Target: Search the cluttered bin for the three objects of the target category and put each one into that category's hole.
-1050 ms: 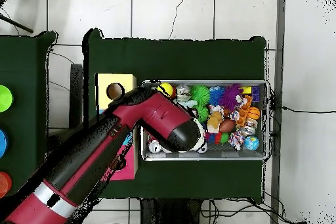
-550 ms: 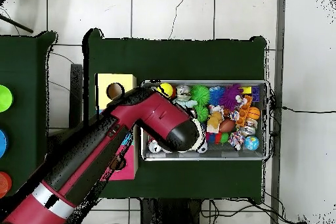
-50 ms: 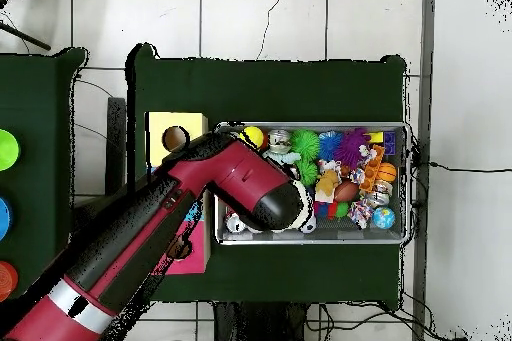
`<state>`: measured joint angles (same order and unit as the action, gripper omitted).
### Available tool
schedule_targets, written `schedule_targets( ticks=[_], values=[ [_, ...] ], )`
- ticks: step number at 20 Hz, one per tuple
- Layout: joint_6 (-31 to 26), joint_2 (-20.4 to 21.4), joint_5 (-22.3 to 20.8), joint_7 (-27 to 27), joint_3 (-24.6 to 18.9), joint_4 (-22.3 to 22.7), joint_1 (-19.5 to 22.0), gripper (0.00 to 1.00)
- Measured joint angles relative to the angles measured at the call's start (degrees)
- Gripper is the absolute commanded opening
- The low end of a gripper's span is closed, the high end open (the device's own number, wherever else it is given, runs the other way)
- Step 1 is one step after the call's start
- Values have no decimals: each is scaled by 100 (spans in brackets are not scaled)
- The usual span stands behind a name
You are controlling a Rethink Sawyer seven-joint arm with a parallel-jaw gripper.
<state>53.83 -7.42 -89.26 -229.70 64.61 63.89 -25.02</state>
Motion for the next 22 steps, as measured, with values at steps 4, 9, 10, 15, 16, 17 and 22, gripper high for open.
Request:
schedule_targets(
  ticks=[4,9,10,15,16,17,22],
  values=[
    [-67,11,12,0,-48,0,-1,100],
    [-361,11,79,0,-226,-6,18,100],
    [-420,11,92,0,-266,-7,24,100],
    [-644,10,108,0,-412,-10,52,100],
    [-658,10,107,0,-427,-10,53,100],
    [-661,10,108,0,-436,-10,52,100],
    [-661,10,108,0,-465,-19,51,100]
  ],
)
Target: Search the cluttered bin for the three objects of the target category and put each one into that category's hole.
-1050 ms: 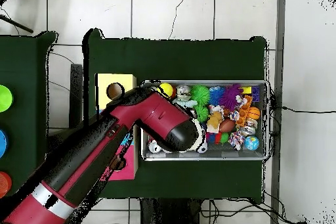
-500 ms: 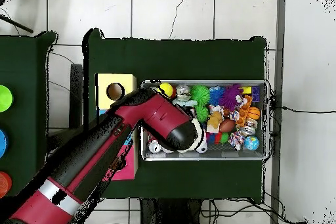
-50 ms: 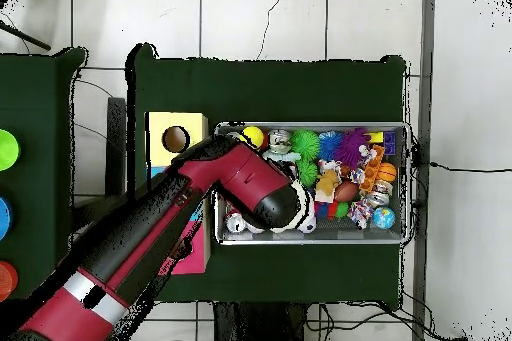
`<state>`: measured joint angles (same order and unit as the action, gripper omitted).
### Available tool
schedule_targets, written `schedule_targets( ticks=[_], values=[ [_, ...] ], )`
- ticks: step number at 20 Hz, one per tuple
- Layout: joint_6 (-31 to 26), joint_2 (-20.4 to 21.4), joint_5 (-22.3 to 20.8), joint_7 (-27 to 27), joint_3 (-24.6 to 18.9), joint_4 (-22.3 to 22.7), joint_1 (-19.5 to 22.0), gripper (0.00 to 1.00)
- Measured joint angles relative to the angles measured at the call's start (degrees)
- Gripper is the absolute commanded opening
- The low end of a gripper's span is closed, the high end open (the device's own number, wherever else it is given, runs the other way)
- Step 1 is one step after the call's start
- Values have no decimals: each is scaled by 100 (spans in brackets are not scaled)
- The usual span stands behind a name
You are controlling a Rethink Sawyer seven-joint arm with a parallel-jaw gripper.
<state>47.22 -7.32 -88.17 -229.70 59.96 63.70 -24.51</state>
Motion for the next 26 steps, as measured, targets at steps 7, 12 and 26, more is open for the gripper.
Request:
schedule_targets(
  ticks=[7,12,26],
  values=[
    [0,7,5,0,-19,0,-23,100],
    [0,35,18,0,-120,0,-23,100],
    [-136,48,45,0,-382,1,-16,100]
  ],
)
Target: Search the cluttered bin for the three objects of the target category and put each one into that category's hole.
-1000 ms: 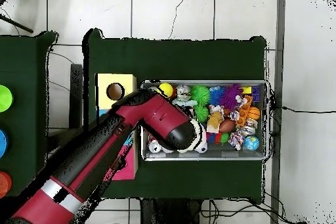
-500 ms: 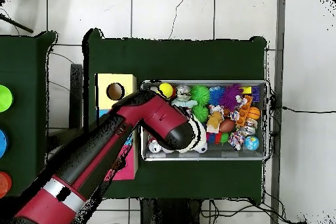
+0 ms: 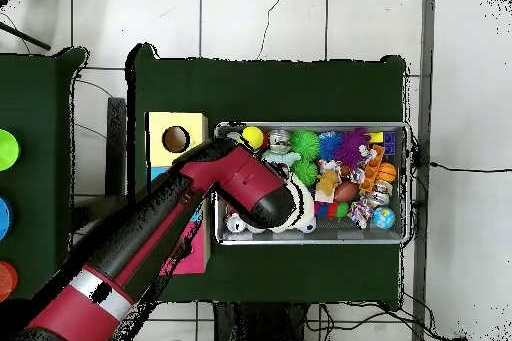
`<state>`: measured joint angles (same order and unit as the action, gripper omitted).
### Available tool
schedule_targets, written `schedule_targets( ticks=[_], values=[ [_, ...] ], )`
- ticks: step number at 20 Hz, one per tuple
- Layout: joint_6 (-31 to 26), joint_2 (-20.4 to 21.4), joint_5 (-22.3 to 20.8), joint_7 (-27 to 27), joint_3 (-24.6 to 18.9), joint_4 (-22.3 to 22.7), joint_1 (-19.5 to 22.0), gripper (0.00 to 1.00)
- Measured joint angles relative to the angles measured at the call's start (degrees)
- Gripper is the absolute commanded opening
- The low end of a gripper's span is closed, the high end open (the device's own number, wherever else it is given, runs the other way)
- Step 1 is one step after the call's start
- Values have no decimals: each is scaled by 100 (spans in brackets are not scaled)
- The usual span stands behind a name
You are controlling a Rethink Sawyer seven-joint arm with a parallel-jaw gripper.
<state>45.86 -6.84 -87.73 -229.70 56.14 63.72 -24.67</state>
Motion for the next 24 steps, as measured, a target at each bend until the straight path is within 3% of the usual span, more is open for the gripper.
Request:
schedule_targets(
  ticks=[7,24],
  values=[
    [-280,-1,16,0,-213,0,19,100],
    [-449,-26,-81,2,-232,-35,181,100]
  ],
)
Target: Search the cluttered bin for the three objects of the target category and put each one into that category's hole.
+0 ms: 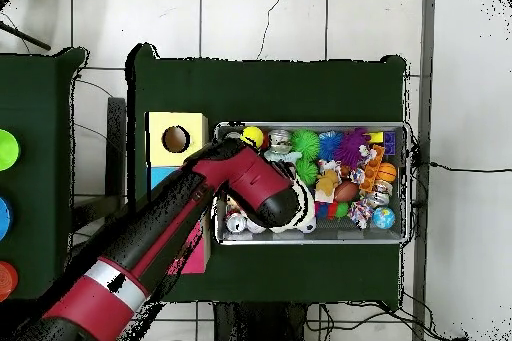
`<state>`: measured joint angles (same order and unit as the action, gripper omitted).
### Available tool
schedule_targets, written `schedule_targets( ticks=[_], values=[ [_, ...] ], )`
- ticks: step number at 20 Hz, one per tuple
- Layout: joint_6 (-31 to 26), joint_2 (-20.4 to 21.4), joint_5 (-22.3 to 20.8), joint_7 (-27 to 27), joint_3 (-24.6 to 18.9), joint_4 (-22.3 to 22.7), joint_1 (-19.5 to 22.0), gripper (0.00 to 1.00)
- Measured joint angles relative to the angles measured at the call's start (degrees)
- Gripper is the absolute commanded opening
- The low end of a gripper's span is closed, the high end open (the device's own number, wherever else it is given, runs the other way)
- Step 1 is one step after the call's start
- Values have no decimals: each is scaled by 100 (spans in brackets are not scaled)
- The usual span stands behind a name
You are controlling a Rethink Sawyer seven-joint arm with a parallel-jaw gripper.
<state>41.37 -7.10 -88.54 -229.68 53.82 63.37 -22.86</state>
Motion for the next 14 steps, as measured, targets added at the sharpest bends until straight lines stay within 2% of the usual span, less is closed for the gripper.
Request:
schedule_targets(
  ticks=[12,14],
  values=[
    [-34,-180,-304,292,-1,-100,190,100],
    [-61,-209,-378,478,0,-164,239,100]
  ],
)
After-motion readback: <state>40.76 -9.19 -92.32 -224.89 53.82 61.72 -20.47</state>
